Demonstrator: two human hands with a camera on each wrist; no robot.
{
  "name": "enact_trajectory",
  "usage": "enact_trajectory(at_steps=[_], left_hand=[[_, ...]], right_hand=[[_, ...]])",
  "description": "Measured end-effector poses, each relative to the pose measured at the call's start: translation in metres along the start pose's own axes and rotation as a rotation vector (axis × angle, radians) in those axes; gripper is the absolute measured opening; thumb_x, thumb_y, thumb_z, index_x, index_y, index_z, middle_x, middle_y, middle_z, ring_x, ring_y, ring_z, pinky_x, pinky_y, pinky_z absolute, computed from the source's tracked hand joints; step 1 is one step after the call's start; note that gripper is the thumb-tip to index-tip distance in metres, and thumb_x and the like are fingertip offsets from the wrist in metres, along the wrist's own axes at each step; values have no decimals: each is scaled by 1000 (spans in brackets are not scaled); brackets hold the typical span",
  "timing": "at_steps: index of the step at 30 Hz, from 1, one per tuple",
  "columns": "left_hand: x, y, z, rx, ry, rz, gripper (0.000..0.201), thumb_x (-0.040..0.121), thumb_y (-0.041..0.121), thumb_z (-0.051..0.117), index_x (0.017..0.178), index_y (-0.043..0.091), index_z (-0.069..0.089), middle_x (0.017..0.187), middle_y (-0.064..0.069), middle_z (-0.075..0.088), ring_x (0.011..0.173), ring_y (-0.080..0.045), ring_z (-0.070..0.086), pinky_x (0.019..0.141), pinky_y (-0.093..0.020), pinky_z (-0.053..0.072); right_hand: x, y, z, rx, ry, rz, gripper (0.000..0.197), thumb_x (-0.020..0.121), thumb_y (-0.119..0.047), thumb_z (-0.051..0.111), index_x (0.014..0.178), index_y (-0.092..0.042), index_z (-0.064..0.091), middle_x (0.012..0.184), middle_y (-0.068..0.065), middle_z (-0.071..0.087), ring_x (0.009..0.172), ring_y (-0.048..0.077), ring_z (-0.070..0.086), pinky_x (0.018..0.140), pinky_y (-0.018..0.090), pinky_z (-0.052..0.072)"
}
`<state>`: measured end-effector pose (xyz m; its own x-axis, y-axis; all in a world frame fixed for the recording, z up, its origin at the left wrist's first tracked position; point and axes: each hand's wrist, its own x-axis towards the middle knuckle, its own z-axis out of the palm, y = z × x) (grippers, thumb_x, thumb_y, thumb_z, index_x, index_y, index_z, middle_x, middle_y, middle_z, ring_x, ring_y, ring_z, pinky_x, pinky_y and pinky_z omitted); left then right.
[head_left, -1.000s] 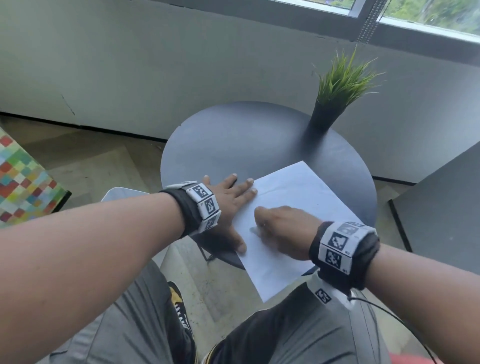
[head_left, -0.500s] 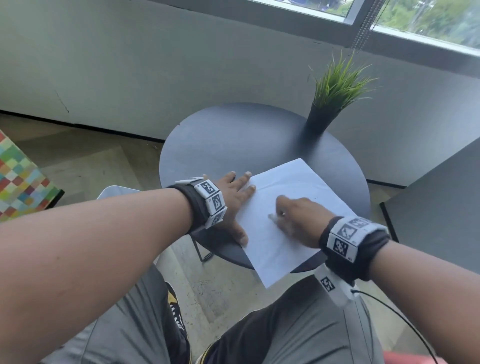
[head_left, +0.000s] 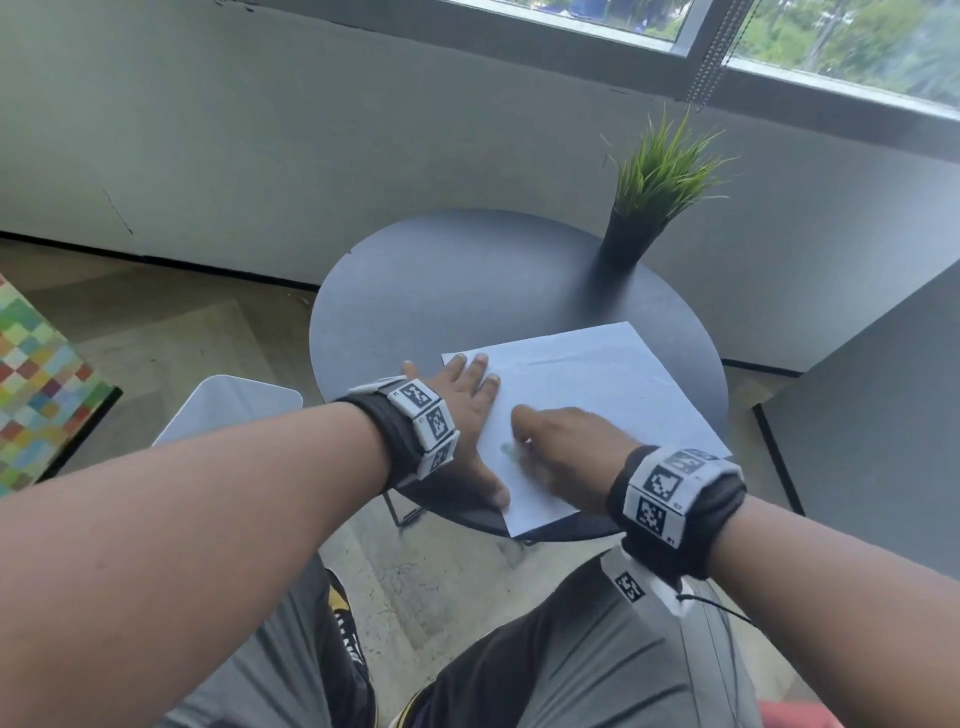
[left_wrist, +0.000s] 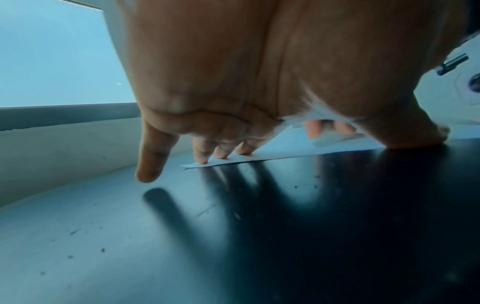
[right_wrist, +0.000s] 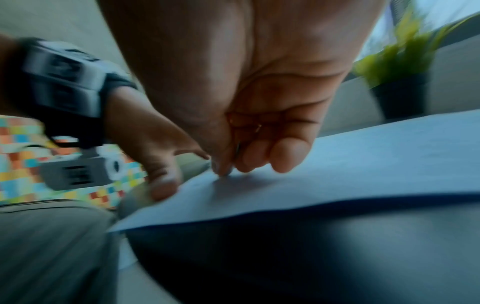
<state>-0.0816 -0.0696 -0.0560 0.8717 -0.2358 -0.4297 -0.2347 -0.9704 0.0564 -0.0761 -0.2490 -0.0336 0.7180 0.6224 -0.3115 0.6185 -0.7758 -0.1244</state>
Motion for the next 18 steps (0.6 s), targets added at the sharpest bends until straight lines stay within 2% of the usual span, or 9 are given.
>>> enact_trajectory(at_steps=[2,5,7,9,11,12,14,16,18], left_hand=[[1,0,0,11,-1,4,147,49,97,52,156,17,-9,163,-4,-20,151,-25,-14,111,-71,12],[4,1,3,12,0,-16,148,46,98,52,156,19,-10,163,-2,-21,151,-27,-14,109,-73,15],[5,1,4,10,0,-29,150,43,99,50,155,21,-12,162,0,-23,150,-28,-15,107,-74,15],[6,1,6,-6,-9,-33,151,38,99,46,155,23,-12,162,2,-24,150,-28,-17,104,-76,15],[5,2,7,-17,-12,-36,152,35,99,44,155,24,-12,162,3,-24,150,-30,-17,102,-79,12],[5,2,6,-20,-18,-41,152,36,99,45,155,25,-12,162,3,-24,150,-31,-17,101,-80,10],[6,4,3,-26,-19,-57,151,37,97,50,155,25,-10,163,1,-22,149,-34,-14,100,-81,8],[6,5,2,-20,-20,-69,151,37,97,51,155,26,-10,163,0,-21,149,-36,-14,99,-81,7],[5,5,3,-16,-29,-80,151,36,97,49,155,27,-12,162,0,-23,149,-37,-14,100,-81,7]], right_hand=[[0,-9,3,-14,-46,-123,16,95,-26,52,106,-13,51,97,9,64,87,30,54,68,34,35],[15,11,-5,38,45,108,25,98,-40,46,104,-16,49,98,9,63,92,32,56,76,37,45],[17,17,-5,26,96,182,25,98,-40,43,98,-15,43,91,9,58,86,33,54,73,38,45],[10,3,-2,-21,28,39,18,95,-29,50,92,-16,38,80,2,51,77,28,46,66,36,37],[-5,-6,7,-50,-81,-134,22,88,-25,60,97,-15,42,82,1,54,75,25,44,65,35,35],[-8,0,5,-37,-79,-124,24,89,-29,60,100,-15,45,87,3,58,77,26,46,67,36,38],[-2,27,-2,32,-13,105,28,96,-42,48,100,-15,46,93,7,61,81,28,50,71,36,42],[-1,40,-5,24,43,257,30,99,-43,39,94,-14,38,89,9,58,81,31,52,69,37,41],[-5,21,-2,-33,18,149,24,98,-35,43,91,-16,30,91,10,56,80,32,51,66,36,35]])
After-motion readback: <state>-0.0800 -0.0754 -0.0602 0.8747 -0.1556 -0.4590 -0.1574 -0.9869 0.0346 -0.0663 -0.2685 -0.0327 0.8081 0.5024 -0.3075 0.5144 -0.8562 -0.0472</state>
